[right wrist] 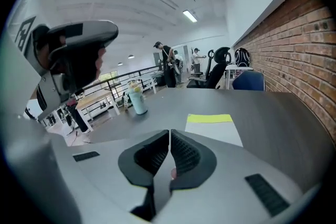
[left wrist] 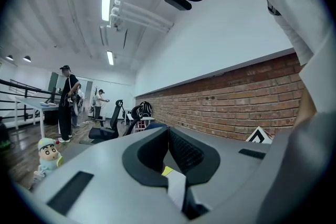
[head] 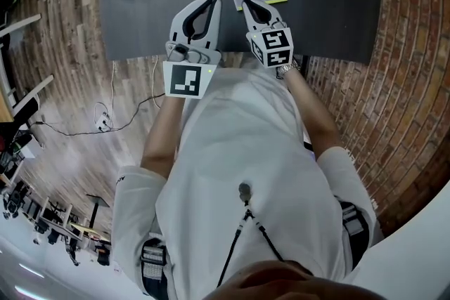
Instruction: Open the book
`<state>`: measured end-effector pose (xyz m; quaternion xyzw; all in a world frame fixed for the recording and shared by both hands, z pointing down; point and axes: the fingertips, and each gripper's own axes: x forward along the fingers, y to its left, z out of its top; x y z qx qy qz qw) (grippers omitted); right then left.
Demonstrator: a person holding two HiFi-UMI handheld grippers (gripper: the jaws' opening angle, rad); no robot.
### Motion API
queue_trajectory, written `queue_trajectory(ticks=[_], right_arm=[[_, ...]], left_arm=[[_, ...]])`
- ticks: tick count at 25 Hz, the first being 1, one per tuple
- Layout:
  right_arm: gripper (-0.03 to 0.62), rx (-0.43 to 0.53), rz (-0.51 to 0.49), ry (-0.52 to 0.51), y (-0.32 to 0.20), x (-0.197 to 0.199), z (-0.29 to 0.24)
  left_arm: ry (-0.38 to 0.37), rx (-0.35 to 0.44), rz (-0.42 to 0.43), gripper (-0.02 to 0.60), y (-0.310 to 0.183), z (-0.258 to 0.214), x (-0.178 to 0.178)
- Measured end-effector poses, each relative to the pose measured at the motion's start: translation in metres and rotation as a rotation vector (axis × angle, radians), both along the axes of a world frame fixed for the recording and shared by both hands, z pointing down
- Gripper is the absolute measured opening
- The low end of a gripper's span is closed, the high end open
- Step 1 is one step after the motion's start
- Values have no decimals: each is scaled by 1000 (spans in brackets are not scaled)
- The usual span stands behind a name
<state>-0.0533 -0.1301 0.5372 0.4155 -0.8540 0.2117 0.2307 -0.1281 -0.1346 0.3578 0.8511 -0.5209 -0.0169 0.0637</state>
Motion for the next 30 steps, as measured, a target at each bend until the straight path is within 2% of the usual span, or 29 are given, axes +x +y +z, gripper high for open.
queue_trajectory(ticks=[4,8,10,17,25,30], right_arm=[[38,-57,-9,24,2,-6,31],[52,-121,-21,92,5,-8,67],[167,-151,-24,137,6,-10,84],[167,-232,-16,274,12,-5,124],[161,-235,25,364,11,-1,132],[142,-229,36,369,11,1,131]], left_arm=[[-18,-3,11,23,0,5,-1],[-11,-4,19,23,1,7,-1],[-5,-9,20,23,2,9,-2],[0,-18,40,23,4,12,-4],[5,-29,48,23,2,14,-11],[5,-30,57,23,1,15,-12]])
